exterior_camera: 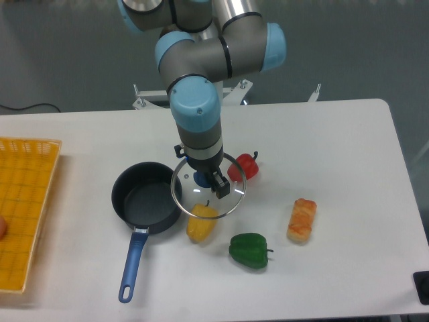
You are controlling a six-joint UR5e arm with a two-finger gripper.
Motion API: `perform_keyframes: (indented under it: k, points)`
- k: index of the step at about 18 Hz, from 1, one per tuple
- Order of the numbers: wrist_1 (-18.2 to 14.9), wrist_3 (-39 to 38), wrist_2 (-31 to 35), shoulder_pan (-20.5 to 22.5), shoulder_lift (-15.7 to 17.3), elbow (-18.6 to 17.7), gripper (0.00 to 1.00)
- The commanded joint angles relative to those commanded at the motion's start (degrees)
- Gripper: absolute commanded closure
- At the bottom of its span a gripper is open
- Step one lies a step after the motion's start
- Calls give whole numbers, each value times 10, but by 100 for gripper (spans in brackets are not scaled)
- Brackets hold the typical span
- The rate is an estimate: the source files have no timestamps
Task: Place the lid on the table
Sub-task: 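Lift the clear glass lid by its knob away from the saucepan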
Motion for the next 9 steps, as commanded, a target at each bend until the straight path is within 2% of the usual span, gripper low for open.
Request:
perform_keyframes:
  k: [4, 9]
  points:
    - [3, 4, 0, 13, 0, -3, 39]
    - [5, 52, -2, 43, 0, -2, 39]
